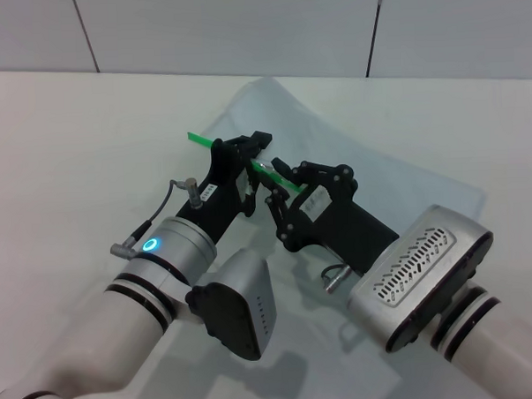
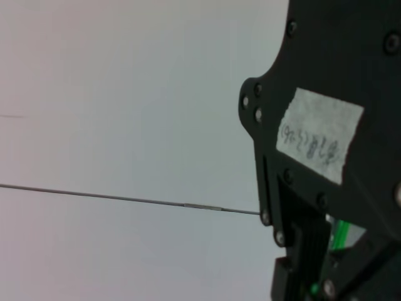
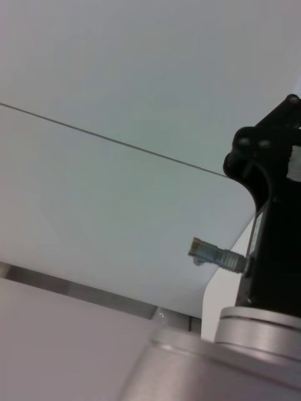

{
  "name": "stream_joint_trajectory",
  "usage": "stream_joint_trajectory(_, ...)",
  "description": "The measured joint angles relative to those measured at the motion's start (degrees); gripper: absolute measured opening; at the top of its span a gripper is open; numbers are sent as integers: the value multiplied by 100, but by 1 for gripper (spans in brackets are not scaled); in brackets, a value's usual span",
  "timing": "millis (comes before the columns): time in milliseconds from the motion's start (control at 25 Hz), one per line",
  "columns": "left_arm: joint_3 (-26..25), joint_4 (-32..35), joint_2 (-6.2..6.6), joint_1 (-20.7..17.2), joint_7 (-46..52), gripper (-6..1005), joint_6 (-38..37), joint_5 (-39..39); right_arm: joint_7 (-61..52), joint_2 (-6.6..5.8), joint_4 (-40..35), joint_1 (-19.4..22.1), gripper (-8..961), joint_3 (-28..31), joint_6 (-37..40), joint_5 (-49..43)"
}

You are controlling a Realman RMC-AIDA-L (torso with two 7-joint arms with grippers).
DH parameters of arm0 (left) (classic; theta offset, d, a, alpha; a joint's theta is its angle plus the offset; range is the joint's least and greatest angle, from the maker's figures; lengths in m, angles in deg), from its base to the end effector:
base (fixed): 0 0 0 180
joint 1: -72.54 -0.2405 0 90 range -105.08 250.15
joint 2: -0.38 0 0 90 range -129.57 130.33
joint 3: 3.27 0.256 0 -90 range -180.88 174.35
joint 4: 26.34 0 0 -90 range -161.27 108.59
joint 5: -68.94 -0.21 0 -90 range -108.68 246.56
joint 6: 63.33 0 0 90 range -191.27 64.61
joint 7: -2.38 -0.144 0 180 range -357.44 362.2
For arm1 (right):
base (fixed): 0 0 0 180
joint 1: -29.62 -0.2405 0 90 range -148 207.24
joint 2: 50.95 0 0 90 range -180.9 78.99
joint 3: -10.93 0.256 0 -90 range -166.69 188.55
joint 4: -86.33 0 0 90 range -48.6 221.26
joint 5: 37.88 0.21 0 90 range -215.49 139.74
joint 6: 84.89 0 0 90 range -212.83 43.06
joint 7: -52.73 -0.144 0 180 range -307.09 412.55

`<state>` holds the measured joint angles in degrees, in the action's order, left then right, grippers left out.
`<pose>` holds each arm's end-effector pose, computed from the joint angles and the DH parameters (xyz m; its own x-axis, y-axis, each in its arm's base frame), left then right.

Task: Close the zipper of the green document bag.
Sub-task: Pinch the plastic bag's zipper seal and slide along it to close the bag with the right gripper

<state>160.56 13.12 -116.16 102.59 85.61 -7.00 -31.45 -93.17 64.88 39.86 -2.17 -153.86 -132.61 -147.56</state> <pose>-0.2143 0.3194 -0.1110 0.7379 -0.4372 -0.5142 -0.6108 -0.1084 -0.7844 0.1739 0.2980 -0.1428 0.8818 0.1504 -0.4469 -0.2546 -0.6460 -0.7197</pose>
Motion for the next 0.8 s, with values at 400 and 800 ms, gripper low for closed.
stream_joint_trajectory(400, 0, 8, 0, -10, 2, 55, 1, -7, 0, 9, 15, -3, 91, 0, -4, -10)
stream_joint_trajectory(800, 0, 27, 6, -16, 157, 55, 64, -8, 0, 4, 35, 17, 80, -1, -30, -21)
